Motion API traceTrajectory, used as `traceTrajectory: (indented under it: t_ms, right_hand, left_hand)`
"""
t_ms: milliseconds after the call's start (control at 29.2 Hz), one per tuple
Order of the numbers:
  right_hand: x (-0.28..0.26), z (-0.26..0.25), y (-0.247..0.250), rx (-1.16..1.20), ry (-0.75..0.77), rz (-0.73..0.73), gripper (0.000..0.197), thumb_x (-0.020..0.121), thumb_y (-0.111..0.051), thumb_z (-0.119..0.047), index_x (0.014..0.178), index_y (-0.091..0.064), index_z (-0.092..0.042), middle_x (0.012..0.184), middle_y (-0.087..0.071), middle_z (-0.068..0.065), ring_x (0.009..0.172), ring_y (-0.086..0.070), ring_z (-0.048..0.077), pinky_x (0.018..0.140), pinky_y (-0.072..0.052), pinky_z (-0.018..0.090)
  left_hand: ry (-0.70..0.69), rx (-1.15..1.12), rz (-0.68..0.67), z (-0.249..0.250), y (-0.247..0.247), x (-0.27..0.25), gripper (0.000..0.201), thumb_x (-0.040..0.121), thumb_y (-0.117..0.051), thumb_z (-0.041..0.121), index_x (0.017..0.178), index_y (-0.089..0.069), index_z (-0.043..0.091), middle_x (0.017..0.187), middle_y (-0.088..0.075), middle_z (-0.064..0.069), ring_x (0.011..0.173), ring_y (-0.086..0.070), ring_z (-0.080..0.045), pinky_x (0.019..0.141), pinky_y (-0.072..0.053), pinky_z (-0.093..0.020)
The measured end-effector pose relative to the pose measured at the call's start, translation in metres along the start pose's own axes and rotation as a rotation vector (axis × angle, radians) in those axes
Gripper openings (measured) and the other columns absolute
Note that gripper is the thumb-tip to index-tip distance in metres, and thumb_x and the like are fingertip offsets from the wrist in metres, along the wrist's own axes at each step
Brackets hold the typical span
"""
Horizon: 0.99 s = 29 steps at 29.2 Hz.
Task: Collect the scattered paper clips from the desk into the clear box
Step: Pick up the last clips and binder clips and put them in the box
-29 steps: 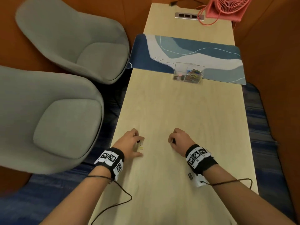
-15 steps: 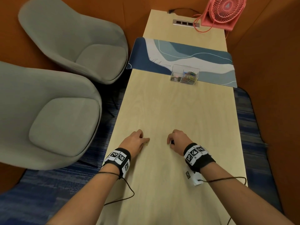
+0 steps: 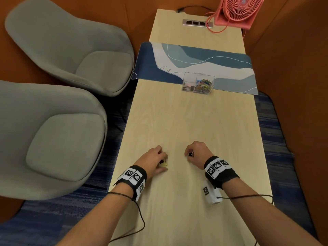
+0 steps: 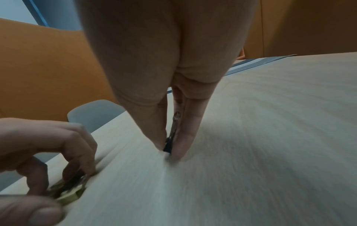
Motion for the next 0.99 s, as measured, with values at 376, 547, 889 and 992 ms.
traceTrajectory:
  t_ms: [376, 547, 889, 992]
  right_hand:
    - [0.046, 0.017, 0.022, 0.116, 0.001, 0.043, 0.014, 0.08, -0.063, -0.007, 0.085, -0.073, -0.016, 0.087, -0.057, -0.001, 0.071, -0.052, 0.009, 0.066, -0.038, 0.015]
    - [0.077, 0.03, 0.057, 0.326, -0.051, 0.151, 0.012, 0.077, -0.072, -0.009, 0.079, -0.072, -0.021, 0.085, -0.067, -0.001, 0.069, -0.064, 0.01, 0.066, -0.049, 0.013]
    - [0.152, 0.036, 0.15, 0.717, -0.058, 0.415, 0.009, 0.078, -0.074, -0.002, 0.084, -0.073, -0.008, 0.089, -0.072, 0.005, 0.069, -0.071, 0.021, 0.069, -0.06, 0.027]
    - [0.178, 0.032, 0.168, 0.688, 0.001, 0.5, 0.01, 0.077, -0.073, -0.003, 0.083, -0.073, -0.011, 0.085, -0.071, 0.003, 0.069, -0.069, 0.02, 0.071, -0.058, 0.024]
  left_hand:
    - [-0.011, -0.001, 0.146, 0.002, 0.013, 0.052, 0.012, 0.085, -0.059, 0.013, 0.09, -0.068, 0.01, 0.088, -0.063, -0.007, 0.079, -0.058, -0.027, 0.07, -0.052, -0.039]
    - [0.119, -0.28, 0.219, -0.013, 0.028, 0.086, 0.01, 0.068, -0.072, 0.017, 0.078, -0.072, 0.021, 0.084, -0.063, 0.008, 0.075, -0.061, -0.009, 0.071, -0.053, -0.025]
    - [0.193, -0.477, 0.285, -0.018, 0.06, 0.146, 0.02, 0.058, -0.076, 0.012, 0.068, -0.067, 0.027, 0.071, -0.064, 0.01, 0.065, -0.06, -0.007, 0.063, -0.052, -0.021]
    - [0.22, -0.68, 0.41, -0.021, 0.089, 0.172, 0.024, 0.059, -0.078, 0.001, 0.07, -0.071, 0.022, 0.07, -0.067, 0.001, 0.058, -0.06, -0.014, 0.06, -0.056, -0.028]
Point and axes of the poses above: each hand's wrist, its own x-axis towards the middle knuckle, its own y-axis out of the back of the hand, z = x × y, the point moved 2 cm from there along x, towards the middle knuckle
